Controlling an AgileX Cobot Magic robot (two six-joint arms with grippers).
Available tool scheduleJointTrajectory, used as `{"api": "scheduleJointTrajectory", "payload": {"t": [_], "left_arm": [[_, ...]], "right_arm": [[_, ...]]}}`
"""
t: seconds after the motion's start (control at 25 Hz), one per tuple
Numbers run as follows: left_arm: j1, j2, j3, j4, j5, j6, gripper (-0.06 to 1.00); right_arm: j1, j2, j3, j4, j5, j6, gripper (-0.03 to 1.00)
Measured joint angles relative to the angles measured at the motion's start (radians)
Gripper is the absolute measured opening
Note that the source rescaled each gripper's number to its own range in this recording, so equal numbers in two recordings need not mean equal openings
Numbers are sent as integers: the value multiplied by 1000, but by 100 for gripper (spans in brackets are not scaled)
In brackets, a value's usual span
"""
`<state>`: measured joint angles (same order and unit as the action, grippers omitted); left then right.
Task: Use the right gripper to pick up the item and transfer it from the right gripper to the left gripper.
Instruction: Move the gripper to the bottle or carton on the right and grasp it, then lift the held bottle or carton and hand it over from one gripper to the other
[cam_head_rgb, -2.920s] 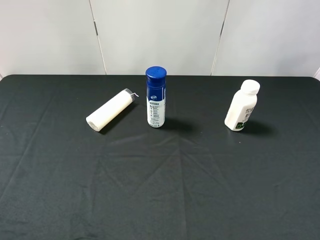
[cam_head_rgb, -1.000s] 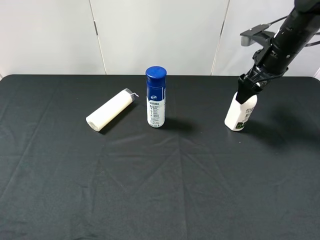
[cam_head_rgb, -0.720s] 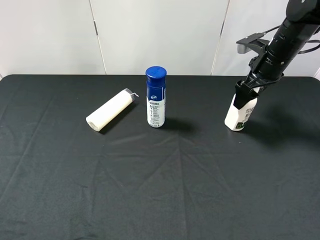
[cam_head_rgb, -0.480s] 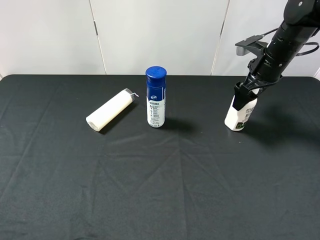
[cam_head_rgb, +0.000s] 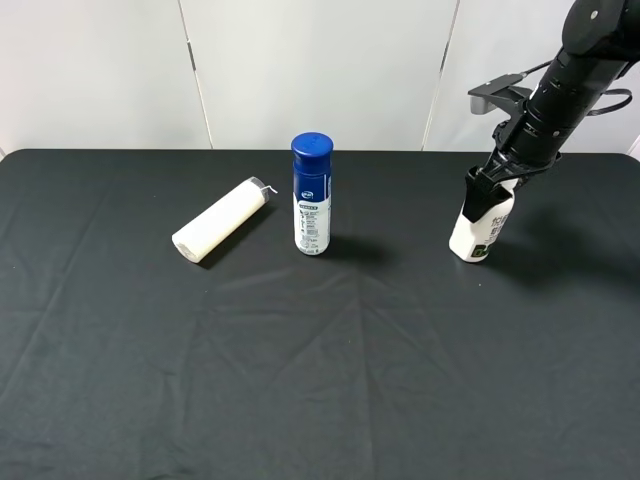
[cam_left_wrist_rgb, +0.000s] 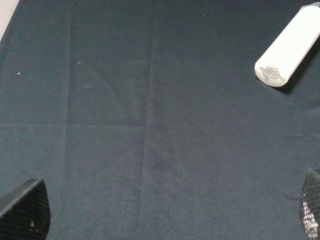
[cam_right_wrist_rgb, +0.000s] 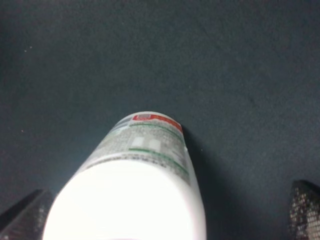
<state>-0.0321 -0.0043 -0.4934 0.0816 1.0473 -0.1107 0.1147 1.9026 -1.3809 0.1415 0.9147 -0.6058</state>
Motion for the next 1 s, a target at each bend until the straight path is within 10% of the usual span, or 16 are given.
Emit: {"api": "scheduleJointTrajectory", "payload": {"t": [0.24,0.32,0.36,1.0], "left_arm": [[0,0,0,0,0,0,100],[0,0,0,0,0,0,100],[0,0,0,0,0,0,100],[0,0,0,-1,3,0,100]], "right_arm": [[0,0,-2,0,0,14,95],[0,0,-2,3,7,14,46],[0,0,-2,6,18,14,0],[0,4,-26,-2,81,25,1]]}}
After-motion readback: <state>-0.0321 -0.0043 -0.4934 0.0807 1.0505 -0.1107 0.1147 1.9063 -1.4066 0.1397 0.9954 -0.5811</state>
